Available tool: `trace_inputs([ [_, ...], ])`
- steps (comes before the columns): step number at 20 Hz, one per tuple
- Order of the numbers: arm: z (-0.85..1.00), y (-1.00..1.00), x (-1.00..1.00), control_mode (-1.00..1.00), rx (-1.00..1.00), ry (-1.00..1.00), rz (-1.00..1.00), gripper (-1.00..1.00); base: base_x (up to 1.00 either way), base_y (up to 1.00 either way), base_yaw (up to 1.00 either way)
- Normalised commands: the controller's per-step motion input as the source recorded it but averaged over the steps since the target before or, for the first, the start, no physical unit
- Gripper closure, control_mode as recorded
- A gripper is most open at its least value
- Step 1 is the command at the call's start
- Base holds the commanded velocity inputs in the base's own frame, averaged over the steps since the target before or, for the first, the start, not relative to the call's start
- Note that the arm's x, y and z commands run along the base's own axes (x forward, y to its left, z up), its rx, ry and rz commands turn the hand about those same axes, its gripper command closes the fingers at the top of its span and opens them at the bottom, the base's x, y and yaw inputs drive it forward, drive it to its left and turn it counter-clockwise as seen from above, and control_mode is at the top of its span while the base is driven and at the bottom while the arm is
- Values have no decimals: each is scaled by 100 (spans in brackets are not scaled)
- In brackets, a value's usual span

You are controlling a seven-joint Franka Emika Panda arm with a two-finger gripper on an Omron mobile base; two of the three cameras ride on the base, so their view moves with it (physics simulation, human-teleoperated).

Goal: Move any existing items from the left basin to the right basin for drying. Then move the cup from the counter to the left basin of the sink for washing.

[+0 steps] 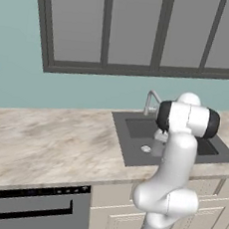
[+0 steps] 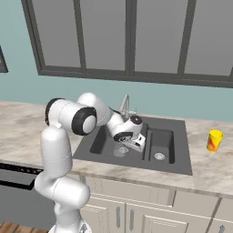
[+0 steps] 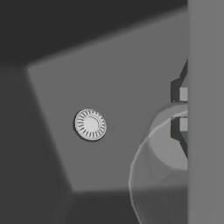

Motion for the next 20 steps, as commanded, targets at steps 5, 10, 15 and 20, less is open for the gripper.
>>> trace_inputs([
  [5, 94, 0, -43, -100, 0, -10, 2, 100, 0, 0, 0],
  [10, 100, 0, -36, -100, 0, -9, 4, 100, 0, 0, 0],
  [15, 94, -3, -47, -100, 0, -6, 8, 100, 0, 0, 0],
  [20, 66, -32, -56, -100, -7, -10, 9, 100, 0, 0, 0],
])
